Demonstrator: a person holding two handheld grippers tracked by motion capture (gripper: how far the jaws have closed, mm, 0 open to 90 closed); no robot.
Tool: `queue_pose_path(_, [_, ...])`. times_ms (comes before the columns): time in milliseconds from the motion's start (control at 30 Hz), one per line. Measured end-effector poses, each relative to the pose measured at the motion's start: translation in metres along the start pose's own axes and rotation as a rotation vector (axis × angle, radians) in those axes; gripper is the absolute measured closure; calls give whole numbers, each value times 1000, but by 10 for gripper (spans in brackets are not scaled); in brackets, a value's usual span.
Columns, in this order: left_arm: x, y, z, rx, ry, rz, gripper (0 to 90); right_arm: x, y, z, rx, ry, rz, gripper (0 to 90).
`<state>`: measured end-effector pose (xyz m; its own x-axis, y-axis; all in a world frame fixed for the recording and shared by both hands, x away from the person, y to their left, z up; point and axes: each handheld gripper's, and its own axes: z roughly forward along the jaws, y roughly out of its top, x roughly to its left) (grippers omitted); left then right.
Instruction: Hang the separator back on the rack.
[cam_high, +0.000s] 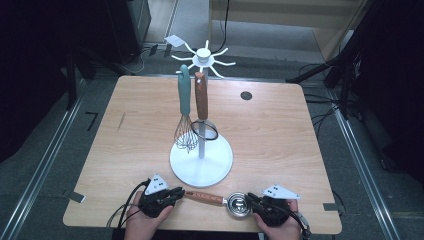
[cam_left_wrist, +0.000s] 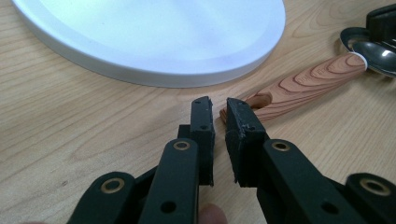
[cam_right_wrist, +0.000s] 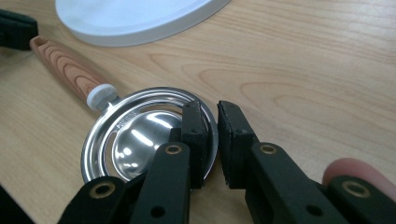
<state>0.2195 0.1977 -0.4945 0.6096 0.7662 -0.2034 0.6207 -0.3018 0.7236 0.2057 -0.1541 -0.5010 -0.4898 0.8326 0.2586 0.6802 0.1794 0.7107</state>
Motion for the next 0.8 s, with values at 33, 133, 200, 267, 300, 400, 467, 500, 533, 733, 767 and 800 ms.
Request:
queue_pose_path(33, [0, 0, 0, 0, 1, -3, 820, 1, -1, -1, 3, 2, -3, 830])
queue_pose_path(133, [1, 0, 0, 0, 1, -4, 815, 3, -3, -3, 9, 14, -17, 824])
queue_pose_path(200, [1, 0, -1, 0, -3, -7, 802, 4, -3, -4, 8, 13, -13, 806])
queue_pose_path(267, [3, 0, -1, -3, -8, -12, 780, 3, 1, -5, 8, 9, -19, 812])
queue_pose_path(300, [4, 0, -2, -6, -6, -12, 770, 3, 3, -5, 8, 9, -31, 803])
queue_pose_path(400, [9, 0, -7, -26, 8, -17, 729, 5, 10, -4, -3, 15, -87, 776])
queue_pose_path(467, [14, 0, -13, -47, 24, -22, 707, 7, 12, -3, -3, 23, -137, 747])
queue_pose_path(500, [18, -1, -16, -59, 26, -28, 696, 7, 14, -1, 3, 28, -164, 727])
queue_pose_path(533, [23, -2, -20, -70, 37, -28, 684, 8, 16, 0, 16, 31, -182, 715])
queue_pose_path(733, [52, -9, -40, -107, 94, -64, 617, 14, 32, 7, 62, 105, -254, 707])
queue_pose_path(767, [57, -10, -44, -115, 103, -77, 613, 16, 35, 7, 74, 116, -292, 732])
queue_pose_path(800, [62, -12, -47, -121, 115, -85, 609, 18, 37, 7, 80, 106, -317, 748])
